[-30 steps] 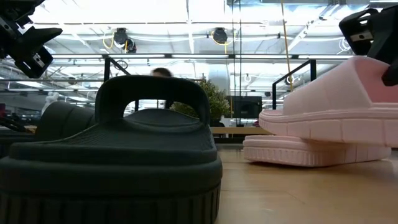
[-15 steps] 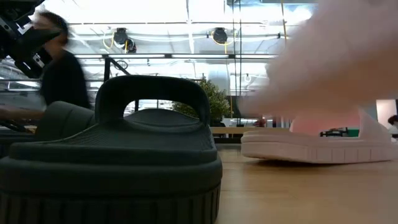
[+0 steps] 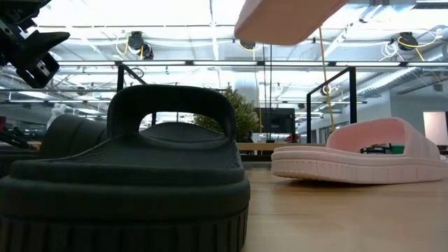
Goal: Pick and place slides into the shelf
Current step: Put the bottom pink slides on the shelf
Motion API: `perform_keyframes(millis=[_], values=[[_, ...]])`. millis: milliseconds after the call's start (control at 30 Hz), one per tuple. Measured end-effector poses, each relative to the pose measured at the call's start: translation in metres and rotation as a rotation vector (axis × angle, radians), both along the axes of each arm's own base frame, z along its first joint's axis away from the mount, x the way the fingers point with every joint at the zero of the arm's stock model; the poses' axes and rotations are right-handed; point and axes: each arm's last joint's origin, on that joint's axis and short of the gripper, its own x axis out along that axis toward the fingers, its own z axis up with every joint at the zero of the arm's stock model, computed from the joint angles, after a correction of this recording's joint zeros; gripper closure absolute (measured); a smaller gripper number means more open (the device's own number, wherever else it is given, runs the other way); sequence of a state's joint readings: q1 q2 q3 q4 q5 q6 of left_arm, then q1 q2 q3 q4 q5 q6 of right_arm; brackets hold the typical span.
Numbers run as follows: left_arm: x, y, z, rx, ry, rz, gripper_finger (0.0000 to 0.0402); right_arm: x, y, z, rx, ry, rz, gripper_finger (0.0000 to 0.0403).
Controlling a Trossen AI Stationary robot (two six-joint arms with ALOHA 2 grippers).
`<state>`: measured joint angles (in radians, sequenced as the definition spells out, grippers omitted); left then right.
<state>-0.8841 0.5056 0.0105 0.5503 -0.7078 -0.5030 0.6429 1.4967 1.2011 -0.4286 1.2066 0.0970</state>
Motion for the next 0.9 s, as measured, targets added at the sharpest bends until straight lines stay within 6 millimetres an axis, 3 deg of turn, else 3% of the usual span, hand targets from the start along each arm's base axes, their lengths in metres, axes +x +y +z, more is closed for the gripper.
perform_keyframes(millis=[267, 433, 900], values=[[0.000, 0.000, 0.000, -0.025, 0.004, -0.001, 0.0204, 0.005, -0.044, -0.012, -0.004, 0.098, -0.183, 0.0402], [0.000, 0.000, 0.000, 0.002, 0.000, 0.000, 0.0204, 0.004, -0.062, -0.020, 0.008, 0.178, -0.233, 0.0402], [0.000, 0.000, 0.000, 0.030, -0.005, 0.000, 0.0204, -0.001, -0.105, -0.057, -0.175, 0.478, -0.290, 0.0403]])
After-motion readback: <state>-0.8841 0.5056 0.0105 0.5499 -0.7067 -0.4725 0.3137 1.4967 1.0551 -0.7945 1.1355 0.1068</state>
